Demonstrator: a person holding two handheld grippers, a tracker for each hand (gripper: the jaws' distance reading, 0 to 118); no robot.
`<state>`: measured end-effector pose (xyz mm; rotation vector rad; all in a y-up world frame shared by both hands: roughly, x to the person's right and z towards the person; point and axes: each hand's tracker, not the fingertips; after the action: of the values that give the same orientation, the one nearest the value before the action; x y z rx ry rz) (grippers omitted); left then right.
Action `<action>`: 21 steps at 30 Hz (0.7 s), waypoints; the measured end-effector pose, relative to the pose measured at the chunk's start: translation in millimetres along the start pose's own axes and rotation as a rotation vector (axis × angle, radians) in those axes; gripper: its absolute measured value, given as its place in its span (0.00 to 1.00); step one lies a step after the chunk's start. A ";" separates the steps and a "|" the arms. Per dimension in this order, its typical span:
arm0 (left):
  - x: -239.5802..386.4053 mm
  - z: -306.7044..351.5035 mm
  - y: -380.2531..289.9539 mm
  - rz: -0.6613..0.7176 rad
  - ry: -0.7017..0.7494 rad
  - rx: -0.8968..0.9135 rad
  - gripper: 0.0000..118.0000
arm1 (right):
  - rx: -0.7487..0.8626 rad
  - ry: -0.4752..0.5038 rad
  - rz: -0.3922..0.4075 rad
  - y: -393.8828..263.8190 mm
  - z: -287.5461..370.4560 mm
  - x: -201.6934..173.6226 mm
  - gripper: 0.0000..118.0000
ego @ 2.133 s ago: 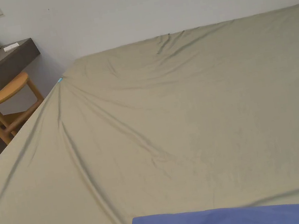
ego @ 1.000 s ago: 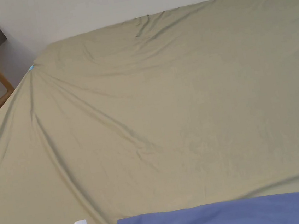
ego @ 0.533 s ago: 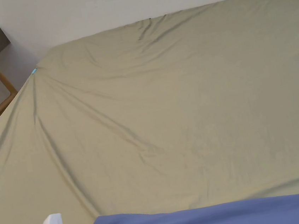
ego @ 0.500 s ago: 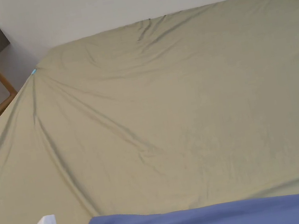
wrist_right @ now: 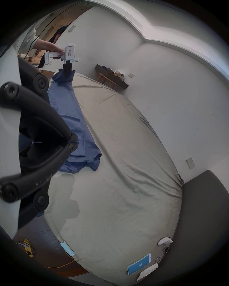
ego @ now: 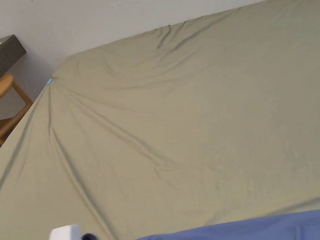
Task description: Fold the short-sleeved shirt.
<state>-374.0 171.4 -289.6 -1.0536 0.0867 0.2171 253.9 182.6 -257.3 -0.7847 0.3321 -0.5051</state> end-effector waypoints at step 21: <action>142.0 -56.3 -21.7 0.011 -0.460 0.003 0.97 | 0.047 -0.019 -0.078 -15.8 43.2 48.6 0.01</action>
<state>-228.9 131.4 -323.6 -0.9776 -0.3222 0.4632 309.4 171.9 -221.6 -0.7587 0.2719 -0.5759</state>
